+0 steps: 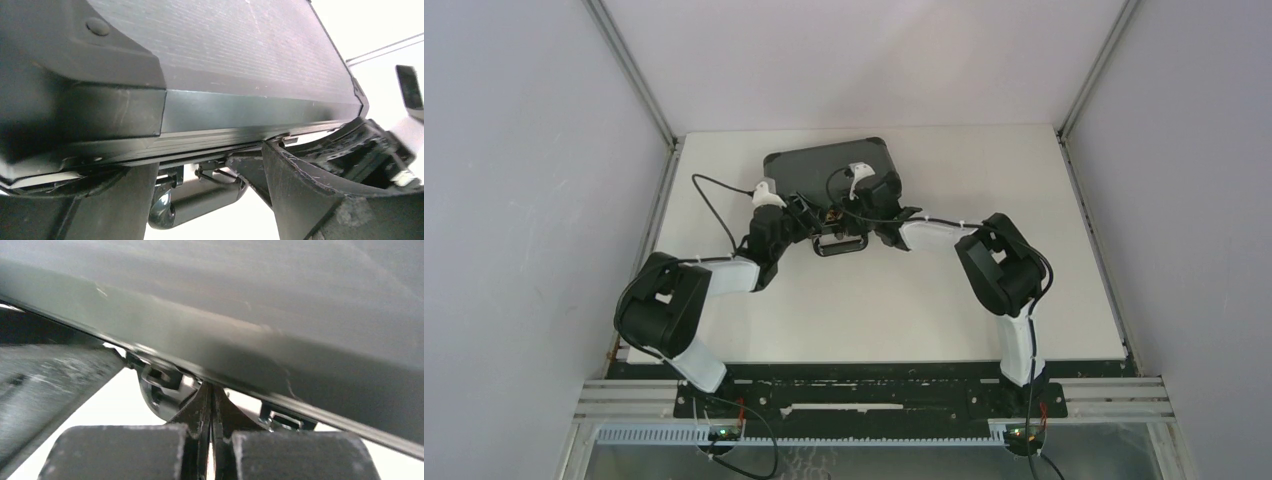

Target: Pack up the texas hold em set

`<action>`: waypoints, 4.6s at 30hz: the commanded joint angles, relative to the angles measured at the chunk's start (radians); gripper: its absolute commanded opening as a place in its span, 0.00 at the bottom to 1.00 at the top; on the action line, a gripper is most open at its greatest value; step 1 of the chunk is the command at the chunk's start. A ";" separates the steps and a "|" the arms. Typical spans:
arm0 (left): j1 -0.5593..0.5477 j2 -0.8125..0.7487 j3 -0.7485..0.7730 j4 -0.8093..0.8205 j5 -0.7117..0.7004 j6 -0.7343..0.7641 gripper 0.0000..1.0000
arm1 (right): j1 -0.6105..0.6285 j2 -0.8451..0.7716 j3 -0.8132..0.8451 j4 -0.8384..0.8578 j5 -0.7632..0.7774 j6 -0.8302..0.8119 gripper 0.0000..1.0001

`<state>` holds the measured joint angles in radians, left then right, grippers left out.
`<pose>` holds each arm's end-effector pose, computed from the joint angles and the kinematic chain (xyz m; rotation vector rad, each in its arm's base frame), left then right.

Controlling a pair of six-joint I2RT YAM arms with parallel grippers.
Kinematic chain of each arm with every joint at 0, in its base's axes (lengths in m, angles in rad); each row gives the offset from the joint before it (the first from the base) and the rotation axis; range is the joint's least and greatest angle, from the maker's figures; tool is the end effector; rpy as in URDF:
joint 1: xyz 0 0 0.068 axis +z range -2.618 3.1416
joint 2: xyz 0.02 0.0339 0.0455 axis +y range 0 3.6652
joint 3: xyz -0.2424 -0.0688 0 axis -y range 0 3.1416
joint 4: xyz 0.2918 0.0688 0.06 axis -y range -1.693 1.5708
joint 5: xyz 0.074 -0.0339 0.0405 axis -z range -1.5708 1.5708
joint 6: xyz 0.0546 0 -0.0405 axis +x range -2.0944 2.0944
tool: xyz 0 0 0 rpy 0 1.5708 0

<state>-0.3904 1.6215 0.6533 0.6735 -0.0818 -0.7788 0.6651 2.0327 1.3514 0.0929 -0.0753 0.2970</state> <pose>0.3438 -0.1367 0.1119 -0.4297 1.8813 -0.7235 0.3904 0.3114 0.1220 -0.4516 2.1807 0.6254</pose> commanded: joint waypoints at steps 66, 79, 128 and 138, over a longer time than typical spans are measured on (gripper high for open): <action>0.101 0.277 0.473 -0.152 0.320 0.001 0.68 | 0.038 0.065 -0.035 -0.342 0.454 0.066 0.00; 0.099 0.101 0.349 -0.110 0.348 -0.027 0.67 | 0.120 -0.218 -0.407 -0.236 0.496 0.178 0.00; -0.191 0.494 0.098 0.530 0.838 -0.480 0.00 | 0.309 -1.113 -1.045 -0.121 0.521 0.421 0.00; -0.189 0.425 0.043 0.311 0.765 -0.305 0.00 | 0.276 -0.887 -1.060 0.229 0.296 0.372 0.00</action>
<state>-0.5739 2.0022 0.7959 1.2350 0.6670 -1.1847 0.9592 1.0519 0.3000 0.0757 0.3523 0.6827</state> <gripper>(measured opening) 0.006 0.006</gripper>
